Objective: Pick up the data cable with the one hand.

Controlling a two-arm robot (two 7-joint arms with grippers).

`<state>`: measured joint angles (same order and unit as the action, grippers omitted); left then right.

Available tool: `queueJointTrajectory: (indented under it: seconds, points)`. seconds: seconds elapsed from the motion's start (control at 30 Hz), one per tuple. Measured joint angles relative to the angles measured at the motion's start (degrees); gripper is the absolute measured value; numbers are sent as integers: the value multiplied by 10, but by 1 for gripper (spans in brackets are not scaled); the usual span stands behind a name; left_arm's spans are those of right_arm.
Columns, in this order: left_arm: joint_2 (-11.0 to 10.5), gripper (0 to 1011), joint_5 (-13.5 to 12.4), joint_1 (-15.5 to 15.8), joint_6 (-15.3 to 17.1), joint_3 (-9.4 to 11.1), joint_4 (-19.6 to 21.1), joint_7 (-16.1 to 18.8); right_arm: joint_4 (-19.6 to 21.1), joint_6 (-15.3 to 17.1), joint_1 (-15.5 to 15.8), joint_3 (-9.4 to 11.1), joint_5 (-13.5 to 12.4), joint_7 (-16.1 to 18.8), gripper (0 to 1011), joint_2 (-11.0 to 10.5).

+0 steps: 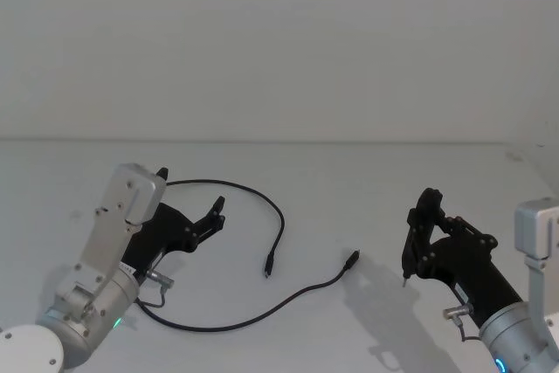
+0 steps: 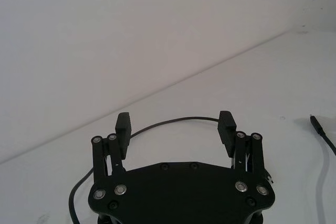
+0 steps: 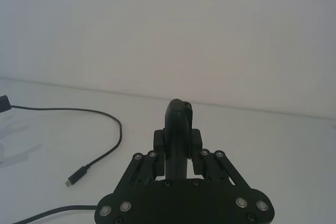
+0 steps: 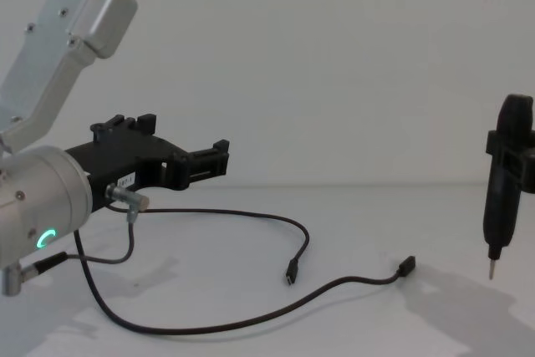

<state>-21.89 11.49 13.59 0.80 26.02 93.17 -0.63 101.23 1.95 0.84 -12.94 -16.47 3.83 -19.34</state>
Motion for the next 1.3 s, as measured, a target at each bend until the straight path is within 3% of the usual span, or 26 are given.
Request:
queueJointTrajectory:
  seconds: [1.3]
  points:
    - [0, 1001, 0, 0, 0, 0, 0, 0, 0, 0, 0, 0, 0, 0, 279, 0]
